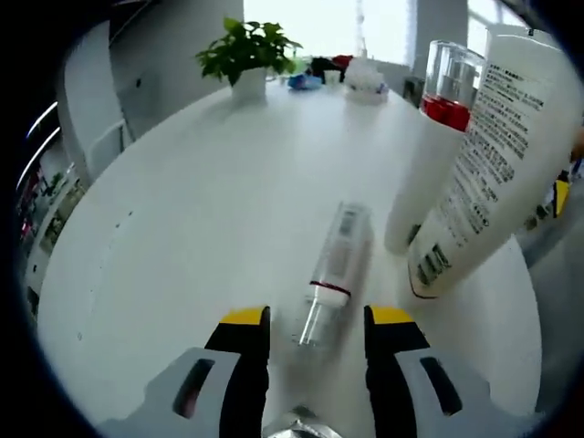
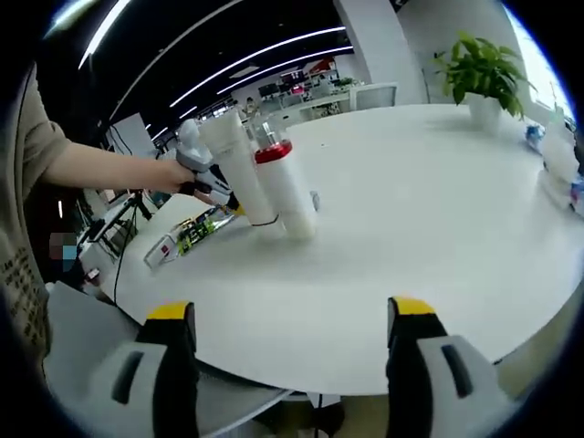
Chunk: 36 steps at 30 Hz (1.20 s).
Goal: Arrange the skincare products in the storage area until every visible bottle or jar stands upright without overlapping.
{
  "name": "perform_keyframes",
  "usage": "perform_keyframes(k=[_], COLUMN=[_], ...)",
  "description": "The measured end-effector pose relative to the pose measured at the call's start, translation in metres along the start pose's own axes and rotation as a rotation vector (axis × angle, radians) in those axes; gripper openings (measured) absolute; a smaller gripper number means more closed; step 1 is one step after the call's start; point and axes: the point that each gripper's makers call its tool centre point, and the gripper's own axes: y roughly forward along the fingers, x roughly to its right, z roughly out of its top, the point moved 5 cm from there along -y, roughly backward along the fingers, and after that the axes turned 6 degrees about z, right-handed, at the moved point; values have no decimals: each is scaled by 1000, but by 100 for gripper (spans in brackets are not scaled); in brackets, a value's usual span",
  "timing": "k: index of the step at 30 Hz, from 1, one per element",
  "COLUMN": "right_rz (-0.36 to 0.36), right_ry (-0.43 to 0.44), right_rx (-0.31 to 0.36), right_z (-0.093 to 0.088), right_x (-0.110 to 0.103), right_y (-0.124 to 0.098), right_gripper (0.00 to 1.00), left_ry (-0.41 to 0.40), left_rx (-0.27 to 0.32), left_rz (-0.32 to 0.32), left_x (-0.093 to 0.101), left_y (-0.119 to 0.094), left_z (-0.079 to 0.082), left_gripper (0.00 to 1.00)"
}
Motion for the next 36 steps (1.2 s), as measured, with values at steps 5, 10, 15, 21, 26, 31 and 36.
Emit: perform_keyframes(k=[5,10,15,21,26,31,36], right_rz=[-6,-15,-19,-4,14,37,58], right_ry=[4,10,13,-4,-23,-44,-55], right_rx=[-2,1,0,8,18,27,39], right_z=[-1,-2,-3,4,10,15,18], right_x=[2,4,3,-2,-7,-15,-23], right_y=[-1,-4,-5,-1,3,5,6], right_gripper=[86,86,86,86,86,85,84], left_ry=[30,16,-2,-36,-34,-30,-13], left_rx=[-31,-25,-28,-29,-28,-32,-38], left_rz=[-8,1,-7,-7,3,16,11], left_x=[2,0,0,-1,-3,-5,0], left_y=[7,10,6,-8,-25,-45,-66], left_z=[-1,2,2,1,0,-2,-4], left_gripper=[18,16,16,15,15,15,15])
